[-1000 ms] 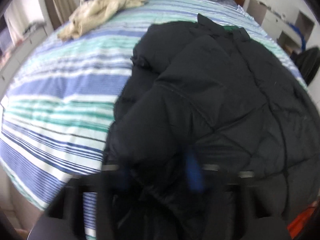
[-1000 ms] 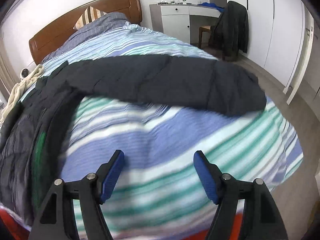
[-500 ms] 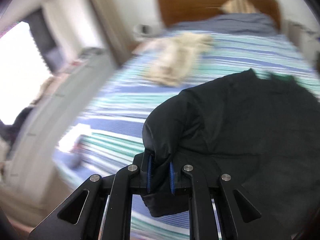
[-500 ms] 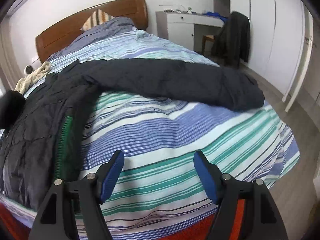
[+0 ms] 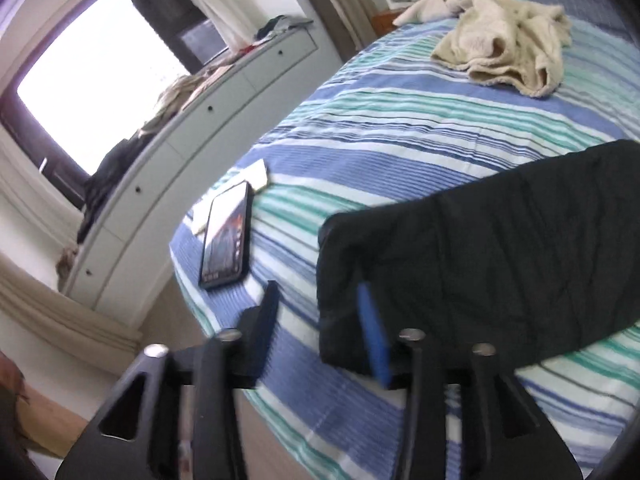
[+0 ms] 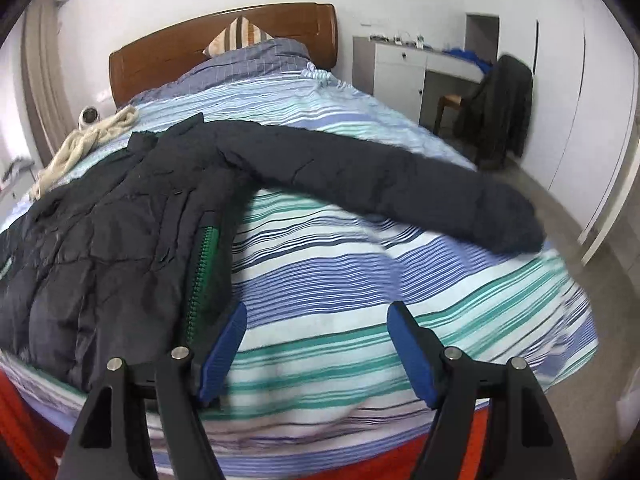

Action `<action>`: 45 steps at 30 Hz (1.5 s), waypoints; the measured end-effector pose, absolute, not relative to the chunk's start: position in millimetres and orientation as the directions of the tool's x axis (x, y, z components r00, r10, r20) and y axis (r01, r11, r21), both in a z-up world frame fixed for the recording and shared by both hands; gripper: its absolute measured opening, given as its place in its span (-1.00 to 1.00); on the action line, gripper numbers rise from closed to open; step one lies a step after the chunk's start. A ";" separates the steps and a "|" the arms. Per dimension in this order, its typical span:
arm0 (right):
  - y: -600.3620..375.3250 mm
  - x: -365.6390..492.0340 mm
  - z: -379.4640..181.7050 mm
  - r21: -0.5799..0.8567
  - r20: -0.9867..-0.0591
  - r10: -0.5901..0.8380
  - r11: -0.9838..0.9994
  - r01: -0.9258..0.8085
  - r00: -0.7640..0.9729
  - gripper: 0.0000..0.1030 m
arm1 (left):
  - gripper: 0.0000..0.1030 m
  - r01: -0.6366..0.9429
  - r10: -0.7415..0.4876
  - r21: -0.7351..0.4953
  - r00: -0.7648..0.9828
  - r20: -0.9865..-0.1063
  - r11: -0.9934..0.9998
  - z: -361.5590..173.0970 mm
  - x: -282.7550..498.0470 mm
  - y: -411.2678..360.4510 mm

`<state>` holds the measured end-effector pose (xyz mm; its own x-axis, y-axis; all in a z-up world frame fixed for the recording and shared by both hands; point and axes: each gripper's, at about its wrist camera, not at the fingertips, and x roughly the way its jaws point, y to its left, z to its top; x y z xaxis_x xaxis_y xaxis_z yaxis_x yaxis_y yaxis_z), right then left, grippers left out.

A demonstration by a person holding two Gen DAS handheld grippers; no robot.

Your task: Fold large clothes

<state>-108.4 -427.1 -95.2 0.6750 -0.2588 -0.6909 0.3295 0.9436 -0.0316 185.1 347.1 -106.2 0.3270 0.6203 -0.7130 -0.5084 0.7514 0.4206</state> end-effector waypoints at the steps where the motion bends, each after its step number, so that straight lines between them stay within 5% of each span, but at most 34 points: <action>1: -428.3 -109.7 -92.9 -0.033 -0.693 -0.256 0.945 0.326 0.674 0.44 | 0.14 -0.507 0.607 0.399 0.354 -0.711 0.764 -101.2 175.2 342.9; 5: -426.4 -106.2 -84.3 0.028 -0.697 -0.192 0.956 0.293 0.691 0.44 | 0.37 -0.410 0.470 0.287 0.467 -0.749 0.866 -83.7 145.9 309.2; 12: -410.1 -72.8 -104.3 0.222 -0.760 0.088 0.966 0.130 0.644 0.44 | 0.72 0.039 -0.059 -0.046 0.476 -0.877 0.998 -116.3 86.4 183.0; 17: -408.5 -64.7 -132.2 0.336 -0.786 0.241 0.939 0.067 0.570 0.44 | 0.72 0.146 -0.154 -0.106 0.369 -0.917 0.983 -167.9 74.6 122.5; 18: -407.9 -65.0 -134.4 0.355 -0.778 0.263 0.934 0.053 0.570 0.44 | 0.53 0.140 -0.152 -0.106 0.374 -0.915 0.984 -170.5 75.4 117.6; 19: -406.8 -65.9 -134.7 0.355 -0.770 0.268 0.934 0.040 0.578 0.27 | -0.06 0.148 -0.177 -0.130 0.371 -0.912 0.980 -170.7 77.2 115.0; 20: -405.6 -65.3 -134.1 0.338 -0.772 0.255 0.940 0.038 0.582 -0.31 | -0.37 0.171 -0.240 -0.190 0.346 -0.907 0.967 -169.7 78.2 111.6; 21: -403.1 -65.1 -133.9 0.332 -0.777 0.250 0.942 0.040 0.578 -0.39 | -0.49 0.171 -0.223 -0.172 0.354 -0.908 0.970 -166.9 79.2 110.2; 23: -397.6 -67.0 -127.5 0.315 -0.778 0.240 0.949 0.031 0.581 -0.59 | -0.61 0.211 -0.173 -0.097 0.377 -0.910 0.973 -158.3 72.4 102.0; 29: -394.1 -85.8 -113.0 0.241 -0.804 0.185 0.970 0.024 0.565 -0.62 | -0.61 0.245 -0.154 -0.063 0.374 -0.914 0.968 -166.3 46.0 97.4; 31: -394.1 -82.7 -119.8 0.217 -0.811 0.165 0.976 0.027 0.561 -0.61 | -0.50 0.229 -0.129 -0.039 0.396 -0.909 0.973 -171.3 47.5 95.9; 35: -382.3 -75.0 -124.5 0.114 -0.831 0.073 0.993 0.039 0.552 -0.14 | -0.14 0.182 -0.122 -0.049 0.412 -0.903 0.982 -153.2 54.8 97.6; 37: -376.8 -76.6 -115.2 0.074 -0.818 0.043 0.997 0.030 0.573 0.20 | 0.46 0.164 -0.119 -0.047 0.468 -0.876 0.985 -133.9 47.9 101.4; 39: -376.0 -79.9 -104.8 0.019 -0.804 -0.013 0.999 0.047 0.595 0.27 | 0.72 0.141 -0.105 -0.033 0.540 -0.835 0.989 -112.3 44.7 103.6; 45: -359.8 -66.0 -64.4 -0.070 -0.731 -0.095 0.996 0.063 0.675 0.33 | 0.92 0.119 -0.090 -0.009 0.702 -0.707 0.993 -60.0 46.2 87.0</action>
